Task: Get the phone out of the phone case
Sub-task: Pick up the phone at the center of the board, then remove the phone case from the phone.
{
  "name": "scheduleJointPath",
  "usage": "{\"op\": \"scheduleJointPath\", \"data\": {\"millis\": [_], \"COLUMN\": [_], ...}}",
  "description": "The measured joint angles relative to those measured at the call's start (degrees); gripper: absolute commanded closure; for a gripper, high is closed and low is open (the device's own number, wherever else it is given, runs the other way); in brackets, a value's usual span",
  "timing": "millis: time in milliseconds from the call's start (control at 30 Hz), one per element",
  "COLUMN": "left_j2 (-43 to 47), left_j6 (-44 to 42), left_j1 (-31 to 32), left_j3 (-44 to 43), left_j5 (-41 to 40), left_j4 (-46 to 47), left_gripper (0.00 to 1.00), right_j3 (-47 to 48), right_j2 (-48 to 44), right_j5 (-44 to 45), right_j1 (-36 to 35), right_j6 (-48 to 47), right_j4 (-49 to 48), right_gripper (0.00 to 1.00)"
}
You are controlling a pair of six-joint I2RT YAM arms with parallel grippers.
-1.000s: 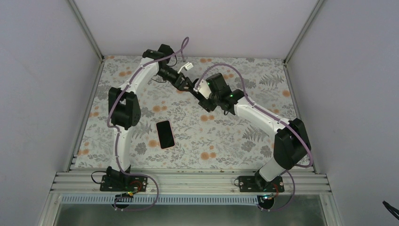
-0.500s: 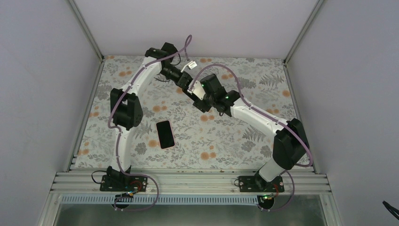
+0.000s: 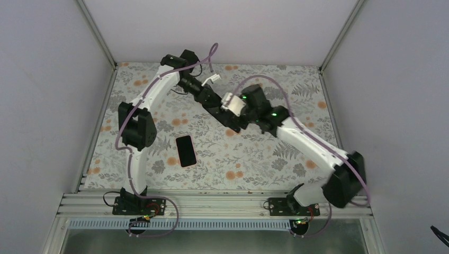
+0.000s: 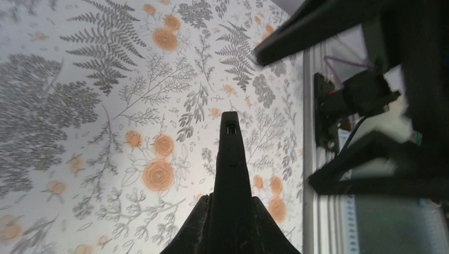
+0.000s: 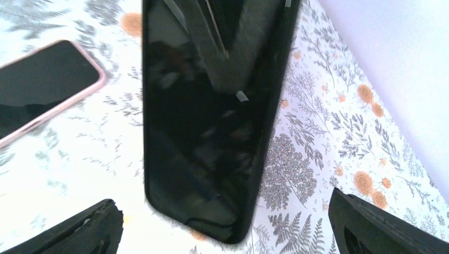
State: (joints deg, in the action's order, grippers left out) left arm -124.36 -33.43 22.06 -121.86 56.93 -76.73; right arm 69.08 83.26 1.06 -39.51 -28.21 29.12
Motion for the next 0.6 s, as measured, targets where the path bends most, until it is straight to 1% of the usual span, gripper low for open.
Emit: {"op": "scheduleJointPath", "data": {"millis": [67,133,233,300,400,433,500,600], "left_j2": [3.93,9.92,21.16,28.92,36.00,37.16,37.86,37.09], "left_j6": [-1.97,-2.73,-2.99,-3.02,-3.04,-3.02,-3.04,-3.08], "left_j1": [0.26,0.48,0.96,2.03,5.03,6.01,7.80,8.46], "left_j3": [2.45,6.62,15.39,21.55,26.01,26.47,26.58,27.10], "left_j5": [-2.16,-5.60,-11.45,-15.56,-19.71,-20.57,-21.51,-23.69], "left_j4": [0.66,3.26,10.45,15.45,20.31,21.49,23.04,23.54], "left_gripper": [0.98,0.98,0.98,0.98,0.98,0.98,0.98,0.98], "right_j3": [-2.05,-3.65,-4.04,-4.04,-3.65,-3.26,-2.19,0.04], "right_j2": [-6.08,-11.80,-15.80,-15.26,-10.97,-9.03,-5.18,-1.14], "right_j5": [-4.33,-8.00,-11.91,-13.03,-14.05,-14.23,-14.40,-14.53], "right_j1": [1.79,3.74,6.54,7.85,8.96,9.27,9.33,9.60], "right_j6": [-2.21,-3.93,-5.90,-6.29,-6.21,-6.01,-5.57,-4.66], "right_j4": [2.16,4.63,7.10,7.76,8.94,9.35,9.75,9.97], "right_gripper": [0.00,0.01,0.05,0.07,0.09,0.09,0.12,0.13]}}
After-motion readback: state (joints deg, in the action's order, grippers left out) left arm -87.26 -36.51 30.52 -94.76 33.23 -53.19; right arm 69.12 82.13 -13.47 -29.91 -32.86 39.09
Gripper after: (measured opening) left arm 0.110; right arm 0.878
